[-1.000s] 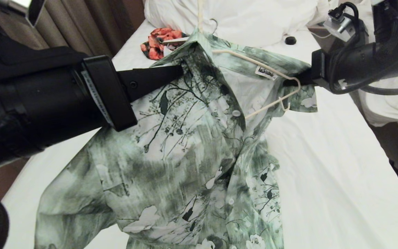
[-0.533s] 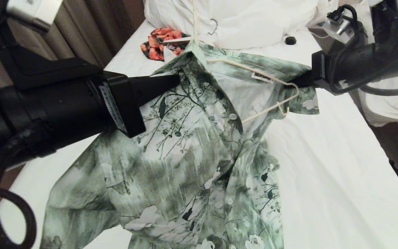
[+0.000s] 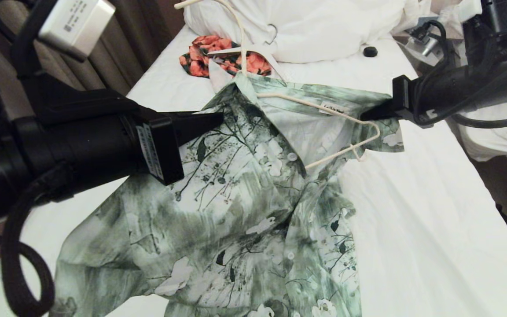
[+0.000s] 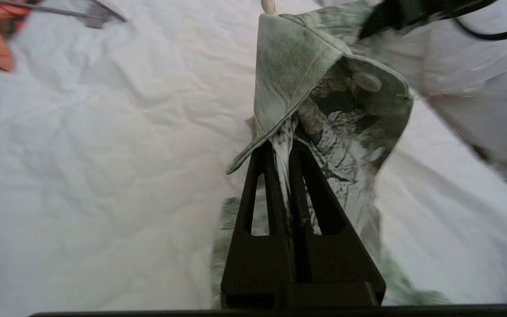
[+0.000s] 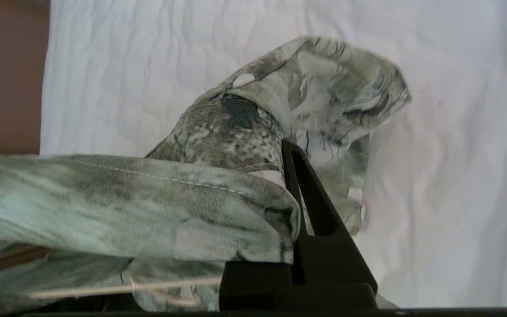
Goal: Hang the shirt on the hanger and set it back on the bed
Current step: Hook the other side of the shirt onto the hanger
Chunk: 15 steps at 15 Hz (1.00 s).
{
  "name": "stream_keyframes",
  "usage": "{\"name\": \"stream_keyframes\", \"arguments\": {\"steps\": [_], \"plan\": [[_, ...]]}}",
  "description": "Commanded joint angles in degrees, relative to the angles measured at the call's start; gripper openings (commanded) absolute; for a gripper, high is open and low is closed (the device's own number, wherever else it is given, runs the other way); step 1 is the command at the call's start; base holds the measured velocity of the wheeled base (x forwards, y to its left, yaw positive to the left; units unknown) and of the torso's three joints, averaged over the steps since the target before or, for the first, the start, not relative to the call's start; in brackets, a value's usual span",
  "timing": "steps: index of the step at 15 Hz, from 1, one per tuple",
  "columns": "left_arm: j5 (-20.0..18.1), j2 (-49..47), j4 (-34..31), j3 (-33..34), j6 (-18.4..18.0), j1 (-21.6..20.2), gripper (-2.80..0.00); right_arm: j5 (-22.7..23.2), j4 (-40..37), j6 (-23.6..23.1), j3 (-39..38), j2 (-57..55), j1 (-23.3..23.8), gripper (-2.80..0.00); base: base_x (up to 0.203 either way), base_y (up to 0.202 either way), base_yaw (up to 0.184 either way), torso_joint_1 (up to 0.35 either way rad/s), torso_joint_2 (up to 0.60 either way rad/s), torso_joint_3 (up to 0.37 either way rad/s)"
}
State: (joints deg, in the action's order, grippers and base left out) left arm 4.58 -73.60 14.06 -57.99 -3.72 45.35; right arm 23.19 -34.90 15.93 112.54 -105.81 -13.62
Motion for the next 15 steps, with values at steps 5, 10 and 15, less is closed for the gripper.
{"name": "stream_keyframes", "arguments": {"steps": [5,10,15], "plan": [[2.9,-1.3,3.4,0.5,-2.8,-2.0,-2.8,0.2,-1.6,0.3,0.0,1.0,-1.3,-2.8,0.0,0.0,0.0,0.0,0.0,0.0],[3.9,-1.3,10.5,3.8,-5.9,0.1,-2.8,0.1,-1.0,0.5,0.1,1.6,-2.3,-2.8,0.0,0.0,0.0,0.0,0.0,0.0],[6.3,0.5,10.8,7.3,-14.2,1.8,-2.8,-0.3,0.7,0.4,0.1,0.5,-2.2,-2.8,0.0,0.0,0.0,0.0,0.0,0.0]]}}
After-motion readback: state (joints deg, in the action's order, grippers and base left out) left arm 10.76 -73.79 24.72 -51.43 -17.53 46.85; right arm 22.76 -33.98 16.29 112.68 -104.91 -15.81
